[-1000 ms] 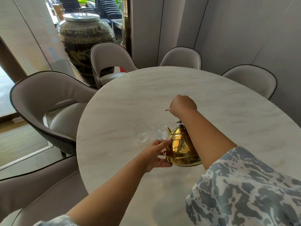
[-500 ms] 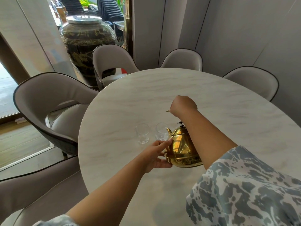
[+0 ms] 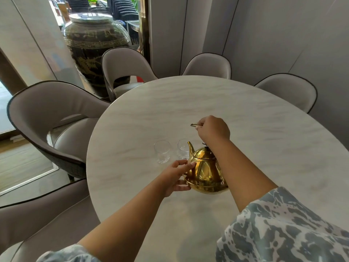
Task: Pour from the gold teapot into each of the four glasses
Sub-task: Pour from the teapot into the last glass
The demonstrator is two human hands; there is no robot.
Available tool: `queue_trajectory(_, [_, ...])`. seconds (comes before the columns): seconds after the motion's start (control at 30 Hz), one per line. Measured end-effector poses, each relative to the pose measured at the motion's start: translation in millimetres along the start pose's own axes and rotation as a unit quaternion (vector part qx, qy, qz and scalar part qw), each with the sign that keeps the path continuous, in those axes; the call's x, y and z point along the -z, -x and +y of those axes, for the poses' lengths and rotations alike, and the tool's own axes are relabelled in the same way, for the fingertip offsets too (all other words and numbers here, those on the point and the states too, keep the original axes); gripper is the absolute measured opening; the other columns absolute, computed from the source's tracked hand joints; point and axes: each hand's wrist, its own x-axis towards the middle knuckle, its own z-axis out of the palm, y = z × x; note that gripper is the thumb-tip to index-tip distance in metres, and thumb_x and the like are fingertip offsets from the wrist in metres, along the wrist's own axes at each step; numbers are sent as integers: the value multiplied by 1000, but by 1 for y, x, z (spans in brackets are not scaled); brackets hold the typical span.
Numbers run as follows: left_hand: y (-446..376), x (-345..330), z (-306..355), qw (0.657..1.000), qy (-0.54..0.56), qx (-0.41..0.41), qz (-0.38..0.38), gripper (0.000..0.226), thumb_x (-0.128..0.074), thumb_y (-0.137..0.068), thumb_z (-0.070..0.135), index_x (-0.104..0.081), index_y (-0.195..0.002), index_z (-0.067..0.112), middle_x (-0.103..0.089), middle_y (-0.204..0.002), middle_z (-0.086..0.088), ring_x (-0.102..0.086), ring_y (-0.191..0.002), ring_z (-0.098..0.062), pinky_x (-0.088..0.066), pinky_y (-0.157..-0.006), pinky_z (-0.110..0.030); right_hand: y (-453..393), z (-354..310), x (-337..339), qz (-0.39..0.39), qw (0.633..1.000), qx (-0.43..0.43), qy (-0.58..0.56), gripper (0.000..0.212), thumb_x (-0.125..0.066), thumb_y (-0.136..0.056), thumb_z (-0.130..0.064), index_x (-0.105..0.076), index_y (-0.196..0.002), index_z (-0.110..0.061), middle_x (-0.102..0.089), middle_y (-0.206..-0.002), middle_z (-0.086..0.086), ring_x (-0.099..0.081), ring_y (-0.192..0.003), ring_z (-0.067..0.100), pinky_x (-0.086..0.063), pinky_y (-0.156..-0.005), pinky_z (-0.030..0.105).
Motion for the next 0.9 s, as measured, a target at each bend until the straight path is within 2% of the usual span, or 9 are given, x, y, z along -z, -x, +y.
queue_trajectory(0.23, [4, 13, 0, 1000, -3, -11, 19, 61, -77, -80, 36, -50, -133, 24, -60, -118, -11, -63, -109, -32, -57, -91, -47, 17, -3, -4, 38, 997, 17, -60, 23, -60, -96, -25, -72, -115, -19, -76, -94, 6, -71, -82, 26, -49, -63, 27])
queue_trajectory(0.43, [16, 30, -2, 1000, -2, -12, 28, 58, -77, -80, 38, -49, -130, 25, -59, -118, -10, -63, -109, -32, -57, -92, -48, 21, -23, -9, 26, 996, 46, -67, 23, -60, -97, -25, -73, -115, -19, -76, -94, 5, -71, -79, 23, -43, -59, 23])
queue_trajectory(0.57, [26, 42, -5, 999, 10, -16, 36, 60, -76, -80, 38, -49, -131, 22, -60, -118, -11, -66, -108, -34, -58, -89, -48, 19, -39, -16, 6, 997, 60, -46, 22, -61, -96, -25, -74, -113, -19, -75, -96, 5, -63, -76, 21, -40, -59, 25])
queue_trajectory(0.67, [32, 47, -6, 999, 14, -11, 38, 61, -75, -81, 41, -48, -132, 21, -57, -120, -11, -67, -105, -34, -60, -86, -46, 15, -50, -21, -14, 997, 71, -21, 22, -62, -95, -24, -74, -112, -17, -75, -99, 6, -66, -84, 24, -41, -61, 26])
queue_trajectory(0.9, [37, 54, -6, 999, 24, -4, 32, 61, -72, -81, 45, -49, -131, 20, -52, -124, -16, -68, -101, -36, -61, -82, -42, -1, -71, -35, -49, 995, 70, 44, 18, -62, -92, -18, -76, -103, -13, -73, -94, 6, -64, -78, 24, -43, -58, 25])
